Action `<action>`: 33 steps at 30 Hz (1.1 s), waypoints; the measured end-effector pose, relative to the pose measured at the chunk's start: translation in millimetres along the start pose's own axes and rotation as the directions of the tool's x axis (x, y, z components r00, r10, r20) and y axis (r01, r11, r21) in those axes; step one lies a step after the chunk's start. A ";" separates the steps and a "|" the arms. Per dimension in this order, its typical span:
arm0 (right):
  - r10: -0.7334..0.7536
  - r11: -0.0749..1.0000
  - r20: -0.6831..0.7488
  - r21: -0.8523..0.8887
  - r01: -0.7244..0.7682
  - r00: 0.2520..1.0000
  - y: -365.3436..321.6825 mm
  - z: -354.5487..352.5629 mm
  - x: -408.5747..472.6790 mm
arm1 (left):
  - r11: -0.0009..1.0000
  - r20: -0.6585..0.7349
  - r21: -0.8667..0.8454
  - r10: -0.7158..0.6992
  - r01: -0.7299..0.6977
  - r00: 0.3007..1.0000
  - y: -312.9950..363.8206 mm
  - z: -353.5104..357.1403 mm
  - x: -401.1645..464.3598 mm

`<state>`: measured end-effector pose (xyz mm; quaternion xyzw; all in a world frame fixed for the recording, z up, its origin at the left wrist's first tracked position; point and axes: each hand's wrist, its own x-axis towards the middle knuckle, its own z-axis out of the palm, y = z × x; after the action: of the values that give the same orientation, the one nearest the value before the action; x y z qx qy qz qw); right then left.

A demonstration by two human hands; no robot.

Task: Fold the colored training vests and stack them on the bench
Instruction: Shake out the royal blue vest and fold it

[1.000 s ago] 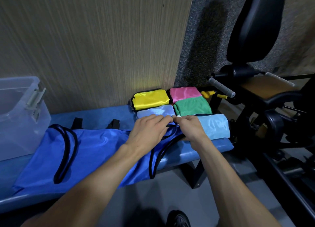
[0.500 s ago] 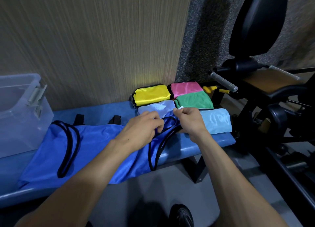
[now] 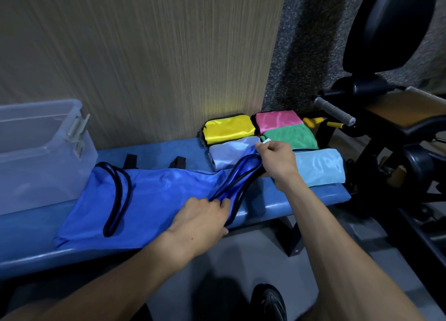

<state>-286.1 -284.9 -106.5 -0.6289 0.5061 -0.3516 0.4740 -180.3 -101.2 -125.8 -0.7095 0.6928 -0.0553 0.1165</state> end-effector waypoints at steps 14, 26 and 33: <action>0.105 0.989 -0.001 -0.107 -0.105 0.994 2.5 -3.3 5.1 | 0.975 0.069 -0.004 0.220 -0.220 0.973 -1.8 -0.6 -16.0; 0.083 0.989 0.055 -0.125 -0.075 0.995 8.3 -6.1 5.5 | 0.861 -0.467 -0.499 -0.169 -0.101 0.868 -8.1 -15.5 37.8; 0.099 0.993 0.107 -0.078 -0.091 0.989 -0.7 -4.8 -1.4 | 0.949 -0.575 -0.313 -0.170 -0.024 0.801 -2.4 -10.7 78.0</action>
<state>-290.6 -284.6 -104.3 -0.6394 0.5210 -0.2746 0.4943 -177.9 -179.7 -121.4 -0.6919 0.6660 -0.1717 -0.2196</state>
